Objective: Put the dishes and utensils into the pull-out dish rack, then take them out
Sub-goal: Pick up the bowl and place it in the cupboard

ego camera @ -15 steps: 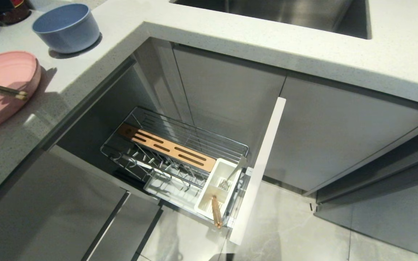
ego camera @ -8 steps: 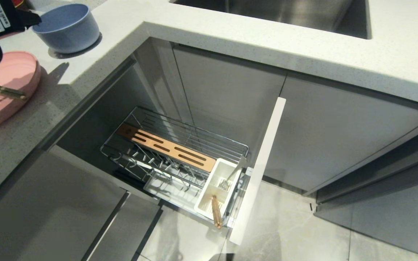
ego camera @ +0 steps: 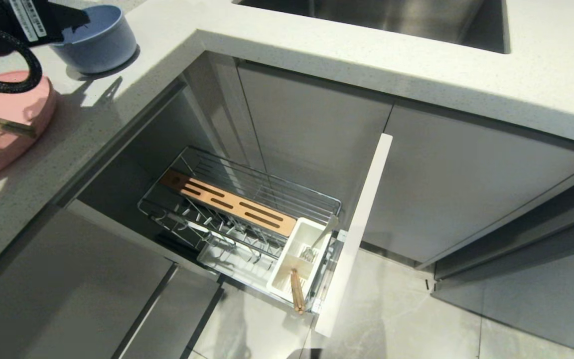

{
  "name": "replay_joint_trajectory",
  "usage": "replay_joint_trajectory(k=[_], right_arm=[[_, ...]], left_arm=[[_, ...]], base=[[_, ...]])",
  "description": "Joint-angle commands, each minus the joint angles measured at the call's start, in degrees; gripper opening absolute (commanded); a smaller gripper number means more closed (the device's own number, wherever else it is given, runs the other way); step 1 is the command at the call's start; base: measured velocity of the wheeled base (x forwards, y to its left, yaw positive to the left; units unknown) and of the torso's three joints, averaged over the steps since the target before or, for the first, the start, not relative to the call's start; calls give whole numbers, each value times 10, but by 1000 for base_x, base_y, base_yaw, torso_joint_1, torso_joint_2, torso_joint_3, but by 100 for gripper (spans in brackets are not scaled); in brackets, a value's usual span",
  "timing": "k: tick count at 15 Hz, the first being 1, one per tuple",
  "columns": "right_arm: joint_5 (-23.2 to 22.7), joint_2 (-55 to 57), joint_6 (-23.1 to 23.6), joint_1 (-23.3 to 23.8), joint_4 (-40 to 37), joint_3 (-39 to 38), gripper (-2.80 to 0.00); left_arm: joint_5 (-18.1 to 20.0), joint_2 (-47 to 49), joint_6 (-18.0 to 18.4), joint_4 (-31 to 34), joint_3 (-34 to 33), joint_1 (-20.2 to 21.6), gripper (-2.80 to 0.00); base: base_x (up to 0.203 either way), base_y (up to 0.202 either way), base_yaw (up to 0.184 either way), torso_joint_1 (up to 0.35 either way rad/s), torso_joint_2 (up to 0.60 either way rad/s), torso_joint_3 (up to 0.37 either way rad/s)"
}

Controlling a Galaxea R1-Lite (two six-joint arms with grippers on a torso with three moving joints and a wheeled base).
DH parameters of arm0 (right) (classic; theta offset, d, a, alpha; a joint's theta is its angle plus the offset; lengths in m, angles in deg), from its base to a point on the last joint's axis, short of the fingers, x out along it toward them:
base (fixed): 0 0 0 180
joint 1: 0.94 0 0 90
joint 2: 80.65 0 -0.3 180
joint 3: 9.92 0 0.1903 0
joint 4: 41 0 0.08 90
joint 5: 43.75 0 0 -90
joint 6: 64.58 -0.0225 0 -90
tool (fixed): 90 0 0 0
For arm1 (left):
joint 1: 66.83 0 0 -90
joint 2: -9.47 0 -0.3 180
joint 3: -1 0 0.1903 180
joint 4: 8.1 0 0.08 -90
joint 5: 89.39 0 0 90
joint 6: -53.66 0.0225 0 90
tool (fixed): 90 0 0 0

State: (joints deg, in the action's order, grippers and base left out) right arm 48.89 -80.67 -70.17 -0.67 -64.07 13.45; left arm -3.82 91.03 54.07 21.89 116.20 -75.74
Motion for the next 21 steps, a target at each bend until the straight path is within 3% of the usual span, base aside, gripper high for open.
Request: replay_joint_trajectory(k=[1,3,6,13,17,21], right_arm=[[0,-2,0,0,0,0,-280],[0,-2,0,0,0,0,-280],[0,-2,0,0,0,0,-280],[0,-2,0,0,0,0,-280],[0,-2,0,0,0,0,-280],[0,-2,0,0,0,0,-280]], left_arm=[[-16,4,1,-19,-4,-3,0],[-18,12,5,-21,-4,-16,0],[-23,39,66,-21,32,-27,0],[-44,106,114,4,114,-27,0],[-40,131,118,74,160,-27,0],[-41,147,118,77,192,-34,0]], base=[[0,0,0,0,0,0],[0,0,0,0,0,0],[0,0,0,0,0,0],[0,0,0,0,0,0],[0,0,0,0,0,0],[0,0,0,0,0,0]])
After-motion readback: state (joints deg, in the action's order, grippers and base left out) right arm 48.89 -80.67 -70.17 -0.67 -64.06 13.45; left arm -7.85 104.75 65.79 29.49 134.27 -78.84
